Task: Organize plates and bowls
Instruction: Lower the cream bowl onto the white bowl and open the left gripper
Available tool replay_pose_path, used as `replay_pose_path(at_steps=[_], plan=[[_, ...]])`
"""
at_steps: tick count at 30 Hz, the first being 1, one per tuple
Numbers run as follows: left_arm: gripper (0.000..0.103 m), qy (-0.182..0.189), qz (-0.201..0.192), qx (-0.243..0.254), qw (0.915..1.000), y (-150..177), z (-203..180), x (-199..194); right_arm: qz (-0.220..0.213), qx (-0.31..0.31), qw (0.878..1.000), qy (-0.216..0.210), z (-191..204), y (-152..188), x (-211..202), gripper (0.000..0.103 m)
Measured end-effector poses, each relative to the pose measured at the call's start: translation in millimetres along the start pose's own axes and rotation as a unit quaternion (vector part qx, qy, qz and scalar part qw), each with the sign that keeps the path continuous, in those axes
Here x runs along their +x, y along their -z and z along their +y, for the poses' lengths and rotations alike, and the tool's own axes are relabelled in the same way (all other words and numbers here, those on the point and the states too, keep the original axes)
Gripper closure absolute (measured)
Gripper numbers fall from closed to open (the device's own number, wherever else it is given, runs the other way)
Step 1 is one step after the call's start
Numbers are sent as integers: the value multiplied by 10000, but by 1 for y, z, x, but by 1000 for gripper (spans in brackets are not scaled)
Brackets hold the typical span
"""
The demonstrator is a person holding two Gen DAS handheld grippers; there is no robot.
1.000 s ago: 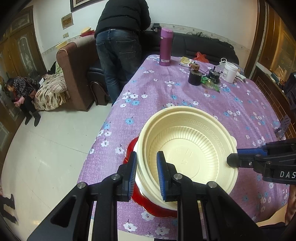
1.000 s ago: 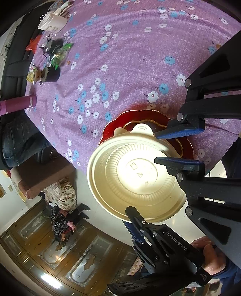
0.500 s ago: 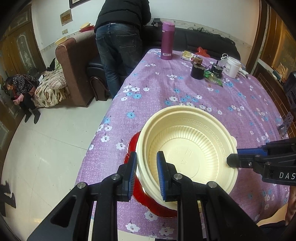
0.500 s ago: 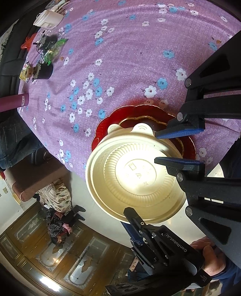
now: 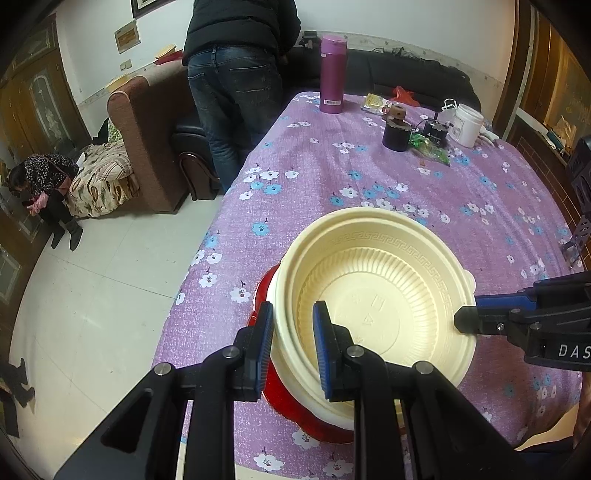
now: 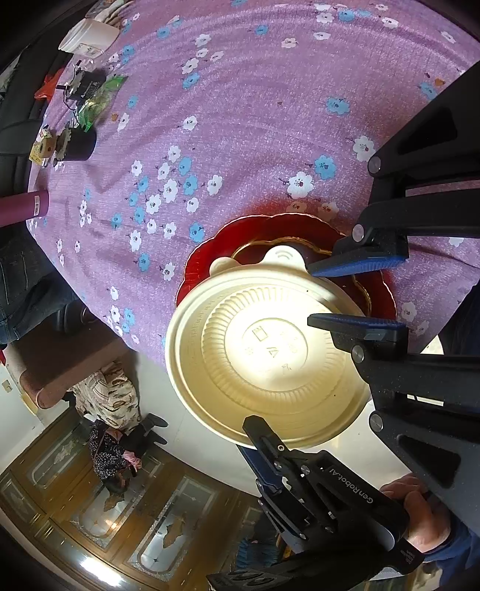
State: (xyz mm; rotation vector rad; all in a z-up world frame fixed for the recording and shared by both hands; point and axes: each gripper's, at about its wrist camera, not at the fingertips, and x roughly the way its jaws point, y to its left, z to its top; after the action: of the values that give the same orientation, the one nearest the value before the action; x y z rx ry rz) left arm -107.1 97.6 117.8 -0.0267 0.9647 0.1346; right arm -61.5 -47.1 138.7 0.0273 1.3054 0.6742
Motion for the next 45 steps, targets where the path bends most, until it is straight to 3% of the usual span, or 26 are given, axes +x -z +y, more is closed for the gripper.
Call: replay_pose_path(at_steps=[33,37,41,45], plan=[[80,-32,2,148,9999,-8,-6,11,17,38,10000,-13,-9,-8,6,79],[75,-16,11,140,9999,-8,-6,11,12,50,10000,-52,-10,-7,5,79],[57,-63,-17,125,9999,-7,-4,9,-21,40,10000,-84,-9,-5,1,79],[57,-28,-105,97,9999,-9,-2,0,-99,43,9999,-111,-8,-1,-7,79]])
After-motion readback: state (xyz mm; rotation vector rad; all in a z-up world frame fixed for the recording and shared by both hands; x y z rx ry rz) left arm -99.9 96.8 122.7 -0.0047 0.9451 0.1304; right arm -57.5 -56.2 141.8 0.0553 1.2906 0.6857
